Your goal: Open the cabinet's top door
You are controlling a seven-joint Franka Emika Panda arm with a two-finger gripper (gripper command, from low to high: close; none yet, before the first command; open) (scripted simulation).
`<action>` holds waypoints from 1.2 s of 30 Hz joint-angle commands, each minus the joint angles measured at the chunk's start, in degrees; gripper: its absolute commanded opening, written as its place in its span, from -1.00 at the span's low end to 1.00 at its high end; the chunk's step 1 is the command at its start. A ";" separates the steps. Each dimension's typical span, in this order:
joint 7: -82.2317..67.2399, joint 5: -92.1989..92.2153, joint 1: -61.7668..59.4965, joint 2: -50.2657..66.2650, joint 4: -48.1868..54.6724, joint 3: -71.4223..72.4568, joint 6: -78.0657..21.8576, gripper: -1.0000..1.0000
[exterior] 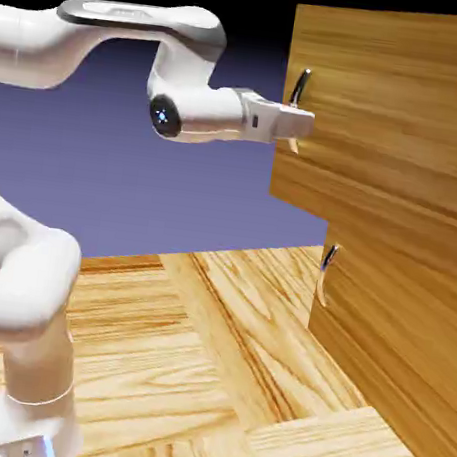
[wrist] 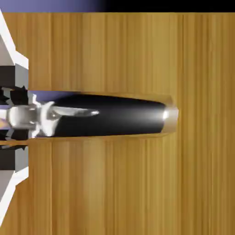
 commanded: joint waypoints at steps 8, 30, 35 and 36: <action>11.42 -19.93 10.10 -11.51 -10.69 -13.39 -5.74 -1.00; 30.72 -71.24 5.18 -31.12 -16.31 -52.63 -45.14 -1.00; 31.08 -79.96 6.80 -29.16 -10.29 -63.01 -55.92 -1.00; 31.12 -81.59 7.57 -28.60 -8.68 -65.09 -58.14 -1.00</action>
